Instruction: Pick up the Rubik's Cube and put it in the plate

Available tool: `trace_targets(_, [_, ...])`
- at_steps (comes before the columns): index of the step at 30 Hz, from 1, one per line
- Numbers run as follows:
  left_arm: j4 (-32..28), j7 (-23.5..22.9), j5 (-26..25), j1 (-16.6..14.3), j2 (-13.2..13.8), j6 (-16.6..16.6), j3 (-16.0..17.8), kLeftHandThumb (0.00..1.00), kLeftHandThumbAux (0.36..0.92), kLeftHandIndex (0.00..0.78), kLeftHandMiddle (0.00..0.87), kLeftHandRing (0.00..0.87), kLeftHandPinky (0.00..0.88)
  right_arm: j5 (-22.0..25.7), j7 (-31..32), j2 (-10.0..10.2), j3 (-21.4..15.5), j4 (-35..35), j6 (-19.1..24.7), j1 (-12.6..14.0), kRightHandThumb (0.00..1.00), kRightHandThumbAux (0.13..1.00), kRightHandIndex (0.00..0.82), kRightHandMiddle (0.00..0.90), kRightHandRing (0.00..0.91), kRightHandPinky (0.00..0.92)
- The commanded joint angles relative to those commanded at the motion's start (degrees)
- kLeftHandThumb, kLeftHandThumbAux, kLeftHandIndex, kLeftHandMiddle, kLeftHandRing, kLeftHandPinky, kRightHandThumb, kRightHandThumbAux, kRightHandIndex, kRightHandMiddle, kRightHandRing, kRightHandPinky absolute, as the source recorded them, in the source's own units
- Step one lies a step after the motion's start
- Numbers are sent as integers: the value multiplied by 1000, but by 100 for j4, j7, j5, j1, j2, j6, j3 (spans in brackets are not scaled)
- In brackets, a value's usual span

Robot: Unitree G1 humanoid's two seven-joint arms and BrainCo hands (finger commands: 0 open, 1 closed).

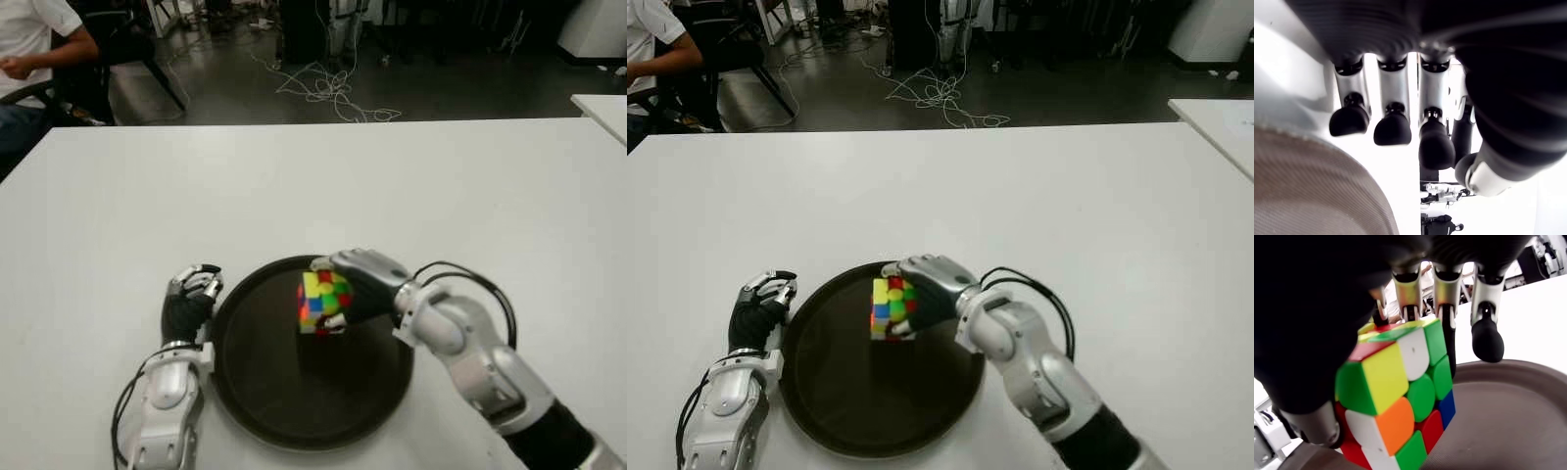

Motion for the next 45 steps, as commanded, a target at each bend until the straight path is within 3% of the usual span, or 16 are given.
trace_targets(7, [-37, -1, 17, 15, 3, 1, -16, 708, 705, 443, 807, 816, 808, -151, -103, 121, 104, 358, -64, -106, 681, 739, 430, 769, 775, 760])
trace_targets(20, [-43, -24, 12, 8, 27, 44, -19, 708, 705, 443, 810, 815, 803, -513, -28, 109, 280, 620, -49, -303, 681, 742, 425, 758, 778, 770])
trace_targets(29, [-53, 19, -18, -6, -10, 82, 1, 709, 705, 444, 803, 811, 801, -750, -211, 242, 379, 970, -78, -490, 674, 748, 410, 737, 773, 766])
trace_targets(45, [-115, 16, 24, 4, -20, 160, -17, 709, 705, 443, 801, 813, 801, -889, -205, 271, 391, 967, 19, -466, 676, 750, 403, 691, 735, 742])
